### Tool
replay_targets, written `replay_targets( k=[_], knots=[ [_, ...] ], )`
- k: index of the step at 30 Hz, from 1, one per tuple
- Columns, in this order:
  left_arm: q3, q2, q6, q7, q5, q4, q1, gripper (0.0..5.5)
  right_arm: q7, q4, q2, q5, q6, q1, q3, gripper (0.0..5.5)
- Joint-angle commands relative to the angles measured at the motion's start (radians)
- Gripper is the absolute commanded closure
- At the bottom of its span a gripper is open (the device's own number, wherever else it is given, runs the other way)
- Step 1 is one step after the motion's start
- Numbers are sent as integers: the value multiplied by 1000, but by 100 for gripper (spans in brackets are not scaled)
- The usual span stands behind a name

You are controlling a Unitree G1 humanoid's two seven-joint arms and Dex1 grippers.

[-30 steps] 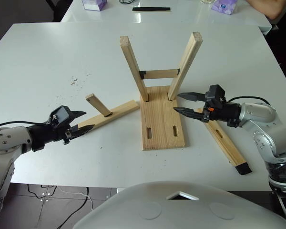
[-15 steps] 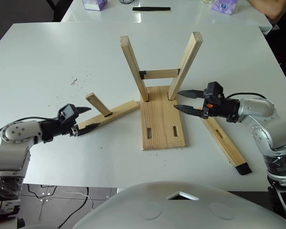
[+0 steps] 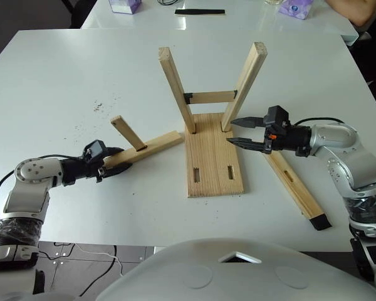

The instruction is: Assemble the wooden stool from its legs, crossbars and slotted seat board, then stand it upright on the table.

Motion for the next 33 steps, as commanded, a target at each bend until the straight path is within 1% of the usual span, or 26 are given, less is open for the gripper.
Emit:
replay_targets(
  k=[1, 3, 6, 8, 10, 13, 15, 16, 17, 18, 20, 23, 27, 33],
  knots=[
    [-14, -21, -12, -2, 10, 17, 6, 342, 1, 3, -2, -11, -16, -17, -3, 313],
    [0, -29, 9, -12, -24, -2, 12, 346, 1, 4, -2, -7, -15, -20, -6, 313],
    [78, -54, 139, -29, -191, -105, 12, 346, 3, 2, -3, 8, -12, -26, -20, 313],
    [176, -61, 256, -26, -353, -200, 19, 346, 8, -3, -3, 47, 2, -34, -52, 313],
    [304, -52, 354, -10, -510, -291, 40, 346, 10, -15, -5, 136, 48, -63, -119, 313],
    [479, -33, 481, 49, -759, -509, 70, 346, 31, -28, -31, 259, 115, -112, -204, 313],
    [561, -4, 544, 129, -948, -643, 20, 346, 47, -48, -51, 335, 160, -139, -246, 313],
    [581, 12, 558, 173, -1033, -695, -20, 346, 50, -55, -55, 374, 182, -159, -263, 313],
    [585, 25, 566, 216, -1100, -737, -58, 346, 46, -59, -52, 408, 202, -179, -276, 294],
    [574, 32, 569, 253, -1152, -772, -90, 346, 40, -59, -48, 446, 223, -200, -286, 287],
    [495, 19, 573, 324, -1194, -839, -152, 346, 35, -66, -34, 539, 271, -248, -296, 256],
    [361, -22, 588, 382, -1169, -911, -199, 346, 43, -89, -17, 591, 315, -308, -252, 214],
    [269, -48, 601, 392, -1145, -926, -220, 346, 68, -98, -3, 624, 349, -361, -205, 211],
    [224, -57, 605, 355, -1095, -924, -218, 346, 58, -94, 23, 651, 365, -408, -199, 211]
  ],
)
